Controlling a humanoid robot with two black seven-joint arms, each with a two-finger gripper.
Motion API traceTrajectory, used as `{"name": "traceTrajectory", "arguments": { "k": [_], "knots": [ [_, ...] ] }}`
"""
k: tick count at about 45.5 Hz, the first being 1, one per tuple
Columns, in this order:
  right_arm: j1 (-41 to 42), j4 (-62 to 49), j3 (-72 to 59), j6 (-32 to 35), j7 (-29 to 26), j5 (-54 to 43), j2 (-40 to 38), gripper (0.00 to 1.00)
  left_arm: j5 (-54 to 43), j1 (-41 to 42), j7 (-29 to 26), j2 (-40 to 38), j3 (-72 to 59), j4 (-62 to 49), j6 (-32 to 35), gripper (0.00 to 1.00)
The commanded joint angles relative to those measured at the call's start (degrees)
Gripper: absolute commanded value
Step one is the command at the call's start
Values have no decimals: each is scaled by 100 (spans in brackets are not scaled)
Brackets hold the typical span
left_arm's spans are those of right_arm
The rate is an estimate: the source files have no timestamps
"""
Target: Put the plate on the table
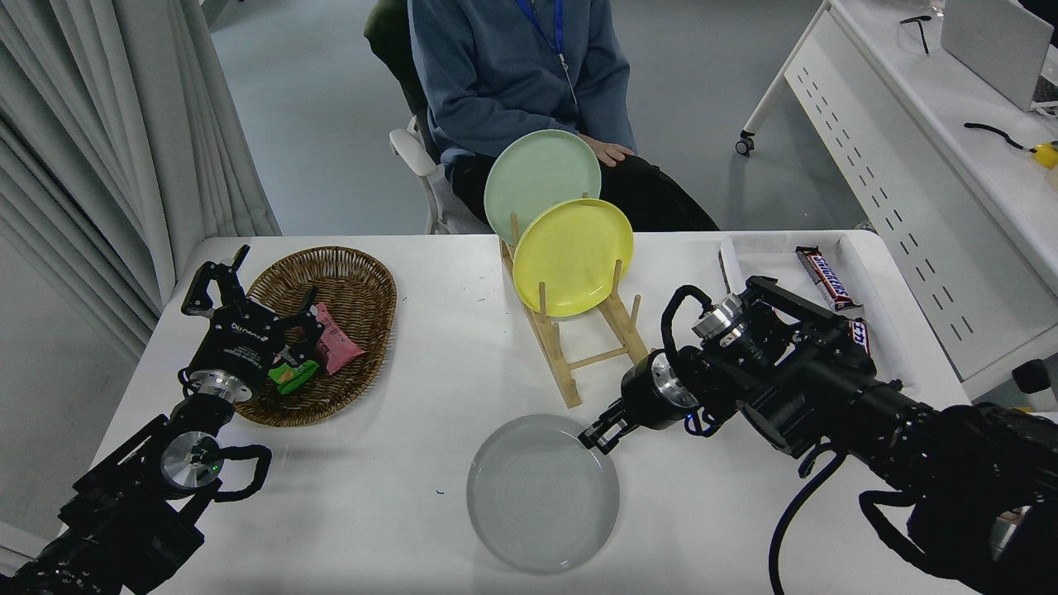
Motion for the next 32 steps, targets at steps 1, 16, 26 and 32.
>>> {"name": "traceTrajectory", "arguments": {
  "k": [1, 16, 26, 32],
  "knots": [
    [-35, -17, 35, 0, -1, -12, 0, 0, 0, 4, 1, 0, 0, -2, 1, 100],
    [-44, -17, 35, 0, -1, -21, 0, 0, 0, -5, 1, 0, 0, -2, 1, 100],
    [-96, -17, 35, 0, -1, -21, 0, 0, 0, 4, 1, 0, 0, -2, 1, 100],
    [-96, -8, 35, 0, -1, -21, 0, 0, 0, -5, -8, 0, 0, -2, 1, 100]
  ]
}}
